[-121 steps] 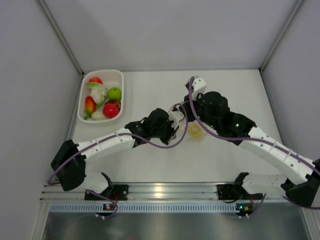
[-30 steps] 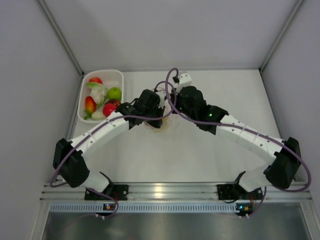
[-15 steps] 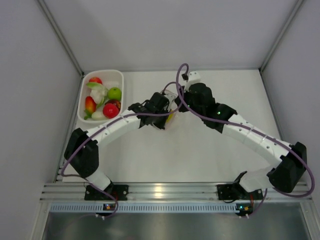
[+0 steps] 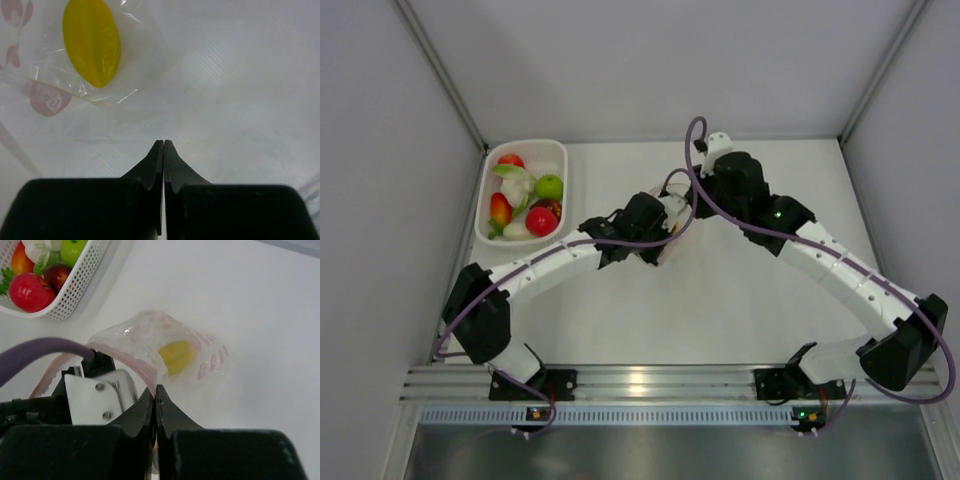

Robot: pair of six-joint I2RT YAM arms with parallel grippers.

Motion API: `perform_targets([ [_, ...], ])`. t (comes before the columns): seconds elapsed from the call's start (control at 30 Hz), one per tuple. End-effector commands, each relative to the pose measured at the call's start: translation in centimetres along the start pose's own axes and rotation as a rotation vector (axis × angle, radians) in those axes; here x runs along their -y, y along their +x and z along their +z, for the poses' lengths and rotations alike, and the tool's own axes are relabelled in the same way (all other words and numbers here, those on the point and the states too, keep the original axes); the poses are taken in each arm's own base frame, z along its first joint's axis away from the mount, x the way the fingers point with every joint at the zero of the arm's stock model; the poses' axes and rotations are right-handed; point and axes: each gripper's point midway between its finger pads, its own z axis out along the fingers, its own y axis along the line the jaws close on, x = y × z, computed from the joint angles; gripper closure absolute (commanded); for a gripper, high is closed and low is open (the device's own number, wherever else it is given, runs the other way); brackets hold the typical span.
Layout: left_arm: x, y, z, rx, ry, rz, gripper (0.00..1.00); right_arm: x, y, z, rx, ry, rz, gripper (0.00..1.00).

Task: Open the zip-top bag and remove the fake food
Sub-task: Pick up the fake fruit from the zipper food storage bag.

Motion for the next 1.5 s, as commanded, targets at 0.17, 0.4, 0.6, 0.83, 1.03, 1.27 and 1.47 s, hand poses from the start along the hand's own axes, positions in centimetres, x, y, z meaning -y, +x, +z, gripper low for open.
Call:
perform_targets([
  [0.17, 5.5, 1.0, -1.9, 0.02, 0.262, 0.21, 1.0, -0.6, -6.9, -1.1, 0.182, -0.082, -0.143, 1.0],
  [0.4, 4.6, -1.3, -3.4, 0.104, 0.067, 0.298, 1.0, -5.7, -7.0, -3.8, 0.202, -0.304, -0.273, 1.0],
  [0.6, -0.1, -3.3, -4.1, 0.145, -0.22, 0.261, 1.0, -6.7, -5.9, -6.0, 0.179, -0.343, -0.217, 1.0],
  [0.83, -1.0, -4.7, -4.9, 0.197, -0.289, 0.218, 1.0, -7.1, -3.5, -7.1, 0.083, -0.375, -0.148, 1.0],
  [1.03, -1.9, -4.3, -4.2, 0.176, -0.352, 0.206, 1.0, -6.0, -3.0, -8.5, 0.08, -0.323, -0.122, 1.0],
  [1.27, -1.1, -5.1, -3.8, 0.218, -0.318, 0.101, 1.0, -2.6, -0.7, -6.7, 0.036, -0.088, -0.139, 1.0],
  [1.47, 0.3, -5.8, -1.8, 0.204, -0.263, 0.091, 1.0, -6.2, -0.7, -7.9, 0.071, -0.292, -0.129, 1.0],
])
